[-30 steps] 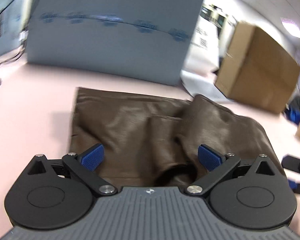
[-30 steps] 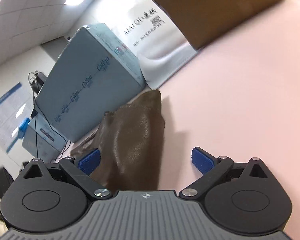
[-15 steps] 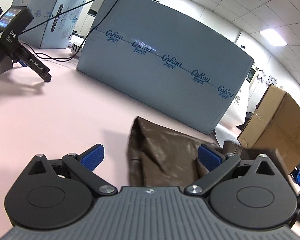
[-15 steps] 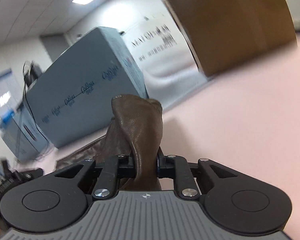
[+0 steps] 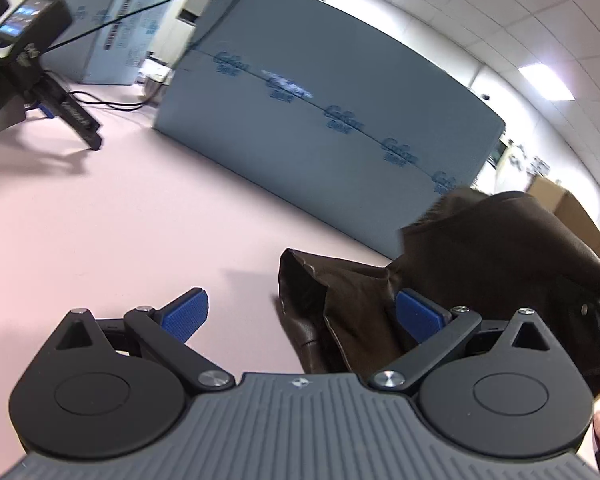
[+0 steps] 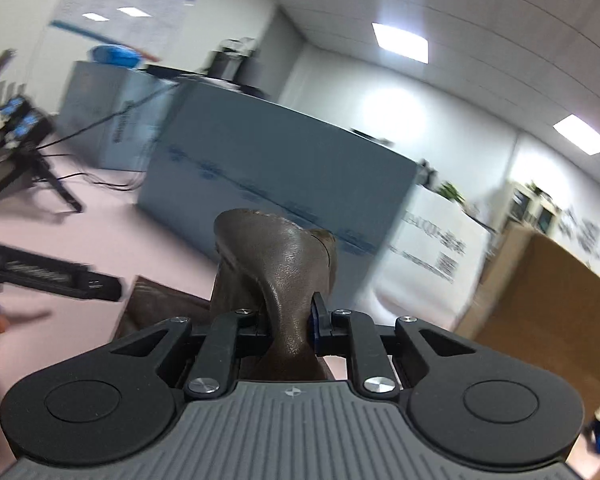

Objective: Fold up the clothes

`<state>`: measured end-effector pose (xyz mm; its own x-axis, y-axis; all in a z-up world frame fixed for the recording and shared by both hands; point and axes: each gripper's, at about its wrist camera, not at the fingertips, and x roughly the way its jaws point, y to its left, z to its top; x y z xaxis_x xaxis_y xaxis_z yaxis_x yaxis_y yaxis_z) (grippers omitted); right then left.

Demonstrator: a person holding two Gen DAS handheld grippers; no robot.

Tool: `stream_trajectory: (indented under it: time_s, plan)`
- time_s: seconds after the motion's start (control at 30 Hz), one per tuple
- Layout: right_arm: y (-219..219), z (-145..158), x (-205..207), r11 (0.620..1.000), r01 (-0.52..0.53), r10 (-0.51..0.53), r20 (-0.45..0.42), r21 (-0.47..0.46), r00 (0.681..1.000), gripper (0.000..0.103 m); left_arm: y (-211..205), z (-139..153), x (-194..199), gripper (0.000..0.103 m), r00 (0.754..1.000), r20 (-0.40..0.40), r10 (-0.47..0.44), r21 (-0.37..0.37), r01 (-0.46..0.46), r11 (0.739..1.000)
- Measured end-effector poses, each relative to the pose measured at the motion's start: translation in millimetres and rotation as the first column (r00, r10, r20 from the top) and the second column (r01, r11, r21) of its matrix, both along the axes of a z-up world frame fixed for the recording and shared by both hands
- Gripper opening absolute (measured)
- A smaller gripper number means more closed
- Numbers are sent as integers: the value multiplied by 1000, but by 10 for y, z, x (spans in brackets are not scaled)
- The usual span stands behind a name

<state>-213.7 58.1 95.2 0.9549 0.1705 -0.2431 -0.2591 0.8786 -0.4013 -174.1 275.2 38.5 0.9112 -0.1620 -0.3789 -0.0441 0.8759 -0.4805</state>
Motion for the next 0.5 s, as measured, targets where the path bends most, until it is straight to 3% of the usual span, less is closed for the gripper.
stream_trajectory:
  time_s: [0.2,0.3,0.5]
  plan:
    - [425,-223,-262,985,-148,148,-10,-87,989,14,287,-87,-50,101,977,-53,207,-119,-212,970]
    - [557,-371,-359,973,-194,192,-23,-127,981,15,338,-98,-81,101,970,-51,239,-147,-244,958]
    - [739,-707,-411,951,-239,231,-63,-196,971,21,345,-91,-58,101,973,-47,225,-150,-230,962]
